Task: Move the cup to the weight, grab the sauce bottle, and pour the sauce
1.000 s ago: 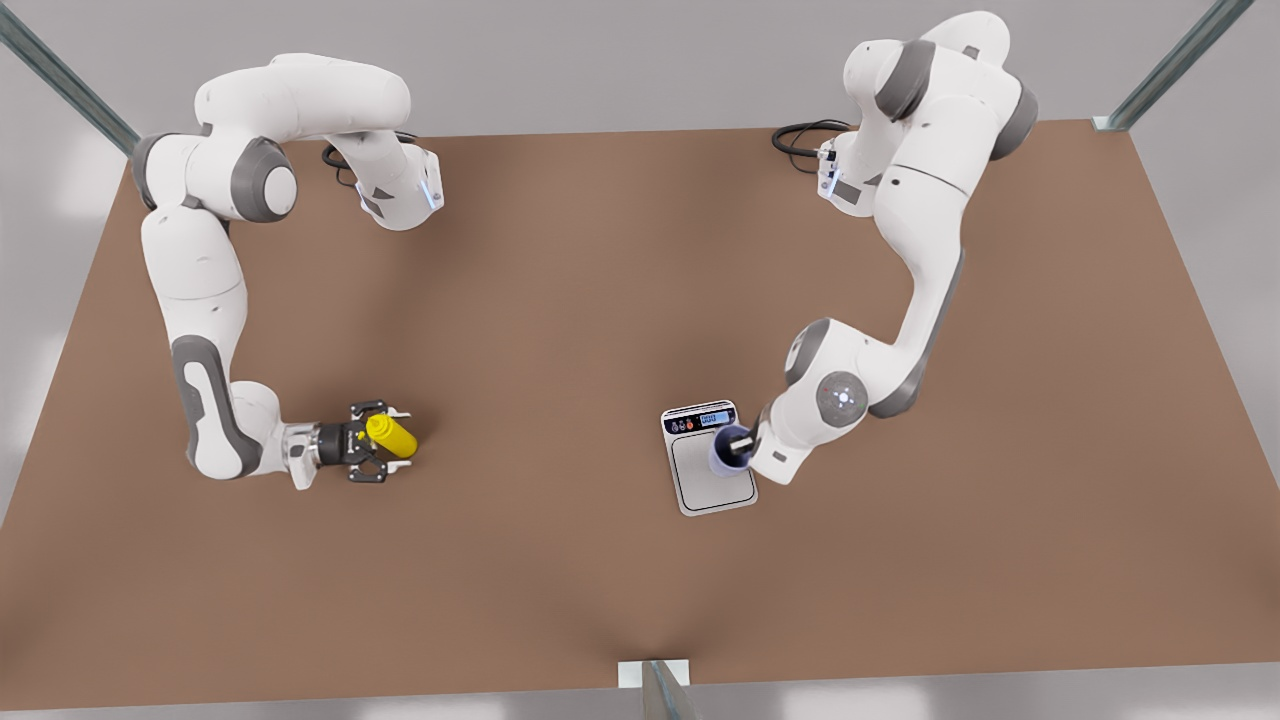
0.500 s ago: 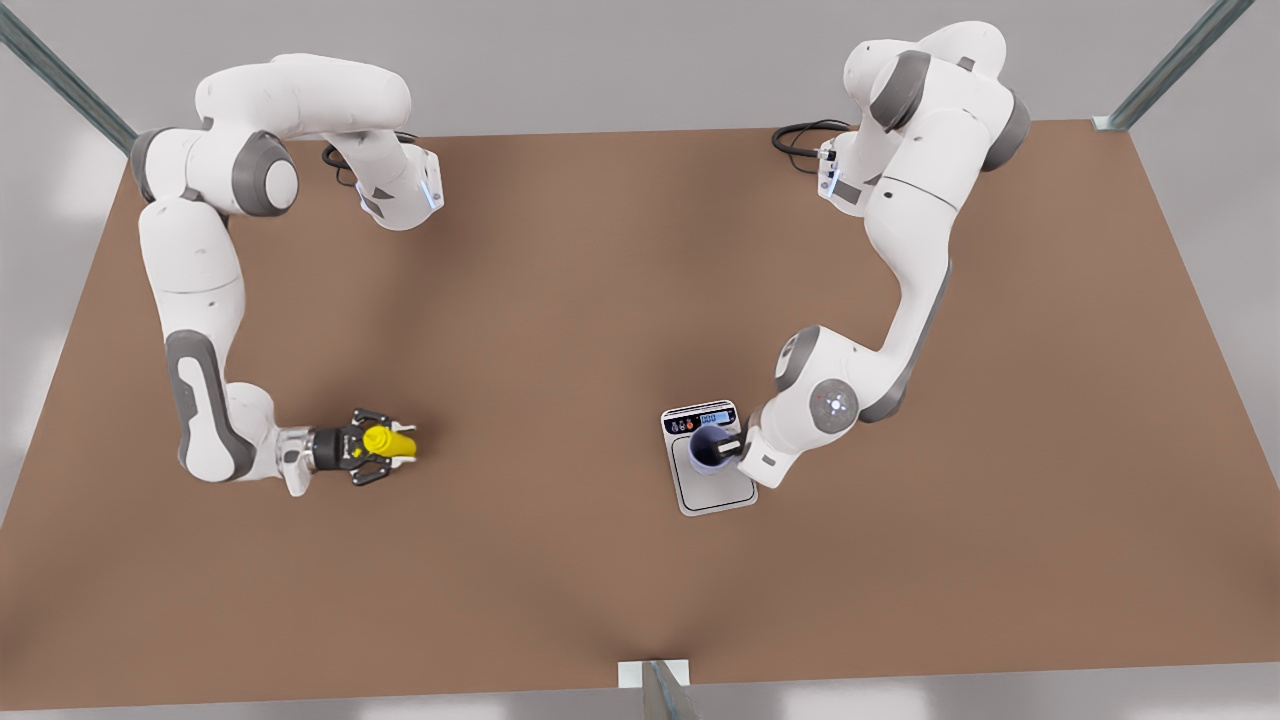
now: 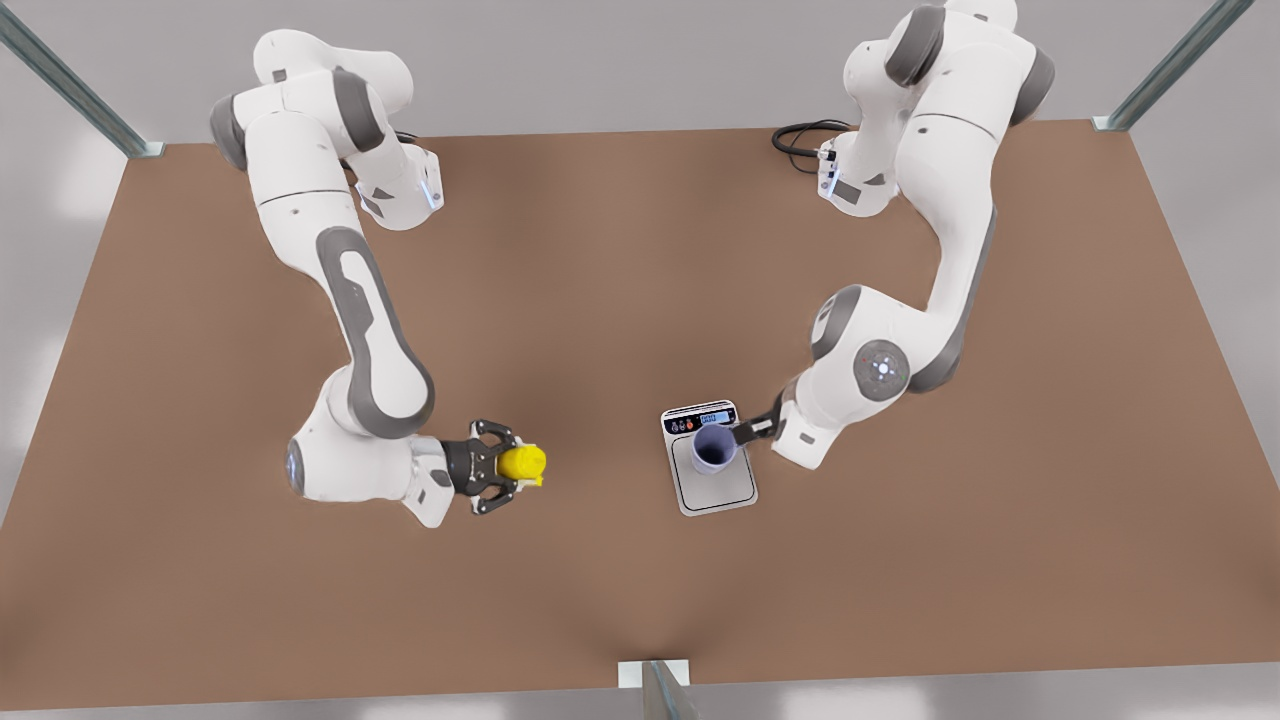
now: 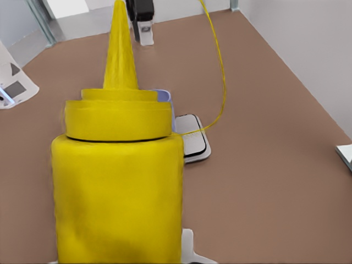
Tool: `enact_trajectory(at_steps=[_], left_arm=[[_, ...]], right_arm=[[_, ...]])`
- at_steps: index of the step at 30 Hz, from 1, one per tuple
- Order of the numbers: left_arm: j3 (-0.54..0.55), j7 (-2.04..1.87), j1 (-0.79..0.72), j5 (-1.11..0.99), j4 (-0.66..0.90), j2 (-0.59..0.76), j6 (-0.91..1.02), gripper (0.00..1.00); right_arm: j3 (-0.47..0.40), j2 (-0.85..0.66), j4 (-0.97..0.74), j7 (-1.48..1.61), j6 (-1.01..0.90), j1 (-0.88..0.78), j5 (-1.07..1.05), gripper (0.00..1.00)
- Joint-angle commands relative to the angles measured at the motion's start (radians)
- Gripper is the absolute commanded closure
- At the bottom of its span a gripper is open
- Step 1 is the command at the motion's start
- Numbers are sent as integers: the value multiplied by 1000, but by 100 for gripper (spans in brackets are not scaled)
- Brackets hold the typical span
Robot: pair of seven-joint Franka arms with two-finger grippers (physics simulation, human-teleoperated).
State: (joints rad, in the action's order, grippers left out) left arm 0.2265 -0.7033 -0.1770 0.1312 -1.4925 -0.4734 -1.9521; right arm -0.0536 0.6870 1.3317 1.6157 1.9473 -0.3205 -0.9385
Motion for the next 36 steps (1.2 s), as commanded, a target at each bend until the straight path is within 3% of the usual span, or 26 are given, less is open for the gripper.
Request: enact_trajectory(at_steps=[1, 4, 6, 9, 14, 18, 20, 36], left_arm=[[-4, 1, 16, 59, 0, 24, 33, 0], [-55, 293, 168, 3, 0, 186, 272, 0], [-59, 501, 197, -125, -8, 254, 308, 0], [-142, 599, 189, -125, -80, 352, 308, 0], [-145, 599, 205, -125, -78, 303, 331, 0], [-144, 599, 205, -125, -78, 291, 337, 0], [-144, 597, 205, -125, -78, 291, 344, 0], [-144, 596, 203, -123, -78, 263, 341, 0]], right_arm=[[-12, 0, -17, -20, -13, -17, 3, 60], [-98, 12, -92, -125, -4, -153, 1, 60], [-98, 20, -97, -163, 82, -210, 3, 60], [-141, 31, -130, -224, 90, -307, 69, 60], [-141, 140, -272, -513, 91, -362, 294, 60], [-144, 187, -296, -597, 140, -379, 351, 60], [-189, 216, -319, -616, 140, -411, 351, 60], [-172, 184, -293, -616, 125, -430, 339, 60]])
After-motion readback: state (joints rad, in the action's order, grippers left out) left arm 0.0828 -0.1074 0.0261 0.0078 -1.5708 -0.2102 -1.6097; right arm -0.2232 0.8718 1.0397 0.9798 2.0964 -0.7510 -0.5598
